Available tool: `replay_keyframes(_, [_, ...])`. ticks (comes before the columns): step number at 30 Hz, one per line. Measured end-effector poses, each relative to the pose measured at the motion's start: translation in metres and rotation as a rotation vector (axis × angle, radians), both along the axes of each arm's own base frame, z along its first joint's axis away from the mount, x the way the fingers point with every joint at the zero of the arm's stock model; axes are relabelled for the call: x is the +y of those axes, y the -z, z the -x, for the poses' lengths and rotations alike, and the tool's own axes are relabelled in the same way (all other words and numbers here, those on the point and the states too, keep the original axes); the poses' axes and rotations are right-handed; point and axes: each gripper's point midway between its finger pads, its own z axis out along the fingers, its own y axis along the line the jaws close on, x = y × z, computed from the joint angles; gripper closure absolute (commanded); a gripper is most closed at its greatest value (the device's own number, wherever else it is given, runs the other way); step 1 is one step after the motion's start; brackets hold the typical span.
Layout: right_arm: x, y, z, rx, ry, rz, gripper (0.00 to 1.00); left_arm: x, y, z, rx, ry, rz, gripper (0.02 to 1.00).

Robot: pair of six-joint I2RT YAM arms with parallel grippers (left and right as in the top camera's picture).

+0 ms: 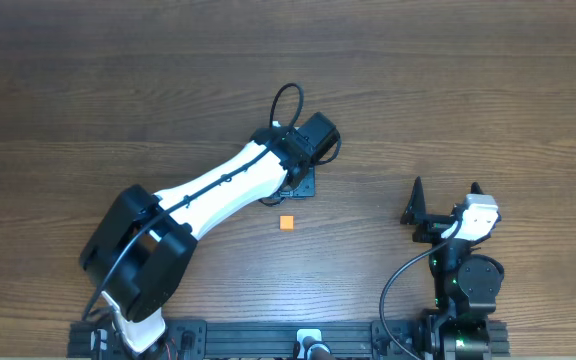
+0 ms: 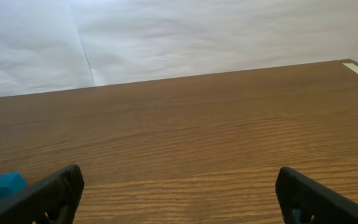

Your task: Stack Cubes

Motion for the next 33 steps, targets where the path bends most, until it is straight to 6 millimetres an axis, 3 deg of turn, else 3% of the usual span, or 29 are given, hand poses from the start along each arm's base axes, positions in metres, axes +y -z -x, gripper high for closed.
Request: replay_keyframes(33, [0.0, 0.0, 0.0, 0.0, 0.0, 0.0, 0.009, 0.0029, 0.0026, -0.004, -0.009, -0.012, -0.01, 0.978])
